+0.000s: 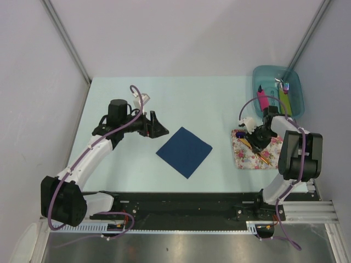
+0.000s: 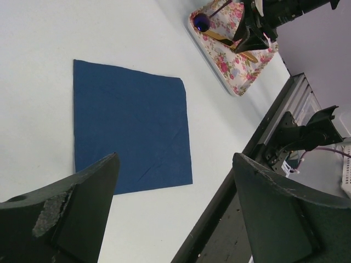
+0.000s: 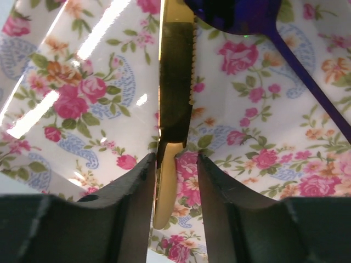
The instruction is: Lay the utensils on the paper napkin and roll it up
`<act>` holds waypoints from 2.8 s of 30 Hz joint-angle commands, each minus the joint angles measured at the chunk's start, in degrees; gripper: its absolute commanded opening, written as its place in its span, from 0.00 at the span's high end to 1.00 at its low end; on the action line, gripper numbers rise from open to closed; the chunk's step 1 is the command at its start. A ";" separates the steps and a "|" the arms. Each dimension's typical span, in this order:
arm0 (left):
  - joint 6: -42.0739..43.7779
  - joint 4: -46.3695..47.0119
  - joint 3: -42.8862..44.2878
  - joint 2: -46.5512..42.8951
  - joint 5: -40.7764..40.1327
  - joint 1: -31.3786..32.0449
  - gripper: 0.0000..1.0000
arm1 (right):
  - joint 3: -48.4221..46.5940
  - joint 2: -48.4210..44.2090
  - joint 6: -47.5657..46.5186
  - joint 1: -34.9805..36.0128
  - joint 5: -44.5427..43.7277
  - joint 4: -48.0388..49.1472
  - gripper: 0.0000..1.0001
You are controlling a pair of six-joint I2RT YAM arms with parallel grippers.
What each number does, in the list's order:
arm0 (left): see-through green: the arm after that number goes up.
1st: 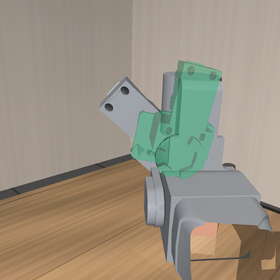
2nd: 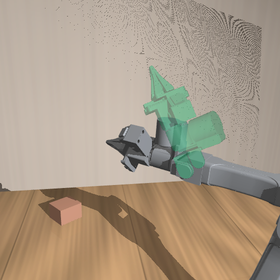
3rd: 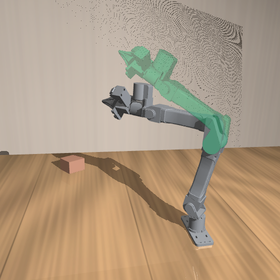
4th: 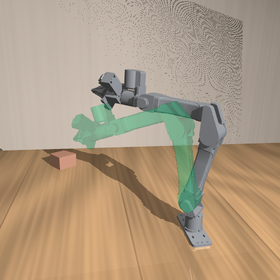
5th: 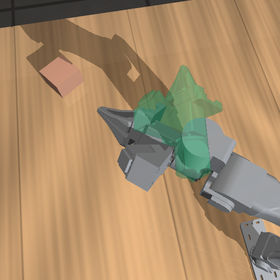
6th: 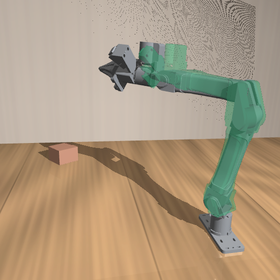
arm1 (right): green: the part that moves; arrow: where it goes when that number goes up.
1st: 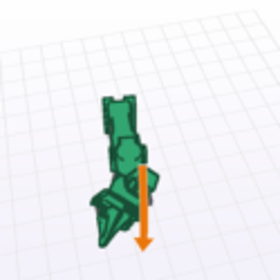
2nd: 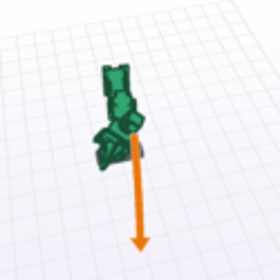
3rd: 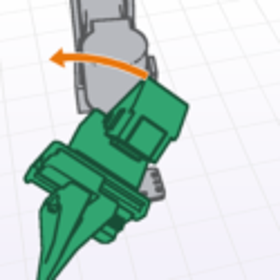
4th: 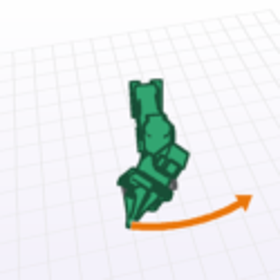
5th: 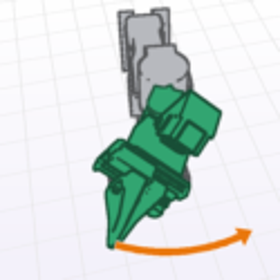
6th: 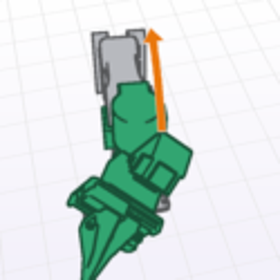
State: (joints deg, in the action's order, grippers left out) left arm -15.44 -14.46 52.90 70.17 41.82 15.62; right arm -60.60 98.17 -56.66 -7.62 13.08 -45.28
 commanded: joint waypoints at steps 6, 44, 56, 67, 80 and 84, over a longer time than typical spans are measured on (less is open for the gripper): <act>0.94 0.40 -0.35 -1.97 -1.22 -0.32 0.11 | 4.44 -0.87 5.42 2.34 -3.24 6.43 0.80; -1.87 -2.60 1.68 -7.15 -9.92 -8.94 0.00 | -24.57 4.74 78.89 38.11 -5.43 7.92 1.00; -2.84 -1.01 0.36 -8.21 -10.53 -9.90 0.00 | -31.06 13.45 87.60 47.25 -12.99 4.85 1.00; -3.28 -0.31 -1.40 -9.00 -10.53 -9.90 0.00 | -38.37 21.53 91.02 48.31 -12.82 2.39 1.00; -3.89 0.92 -2.37 -8.47 -10.10 -9.90 0.00 | -38.02 24.09 91.38 49.45 -16.51 1.42 1.00; -3.81 1.01 -2.37 -8.47 -10.09 -9.90 0.00 | -36.00 22.68 90.94 49.02 -16.77 1.42 1.00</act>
State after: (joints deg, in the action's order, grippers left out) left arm -18.50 -15.44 50.96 62.50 31.62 6.07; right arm -96.25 122.34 33.95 41.52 -1.58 -43.51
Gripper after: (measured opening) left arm 0.996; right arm 0.045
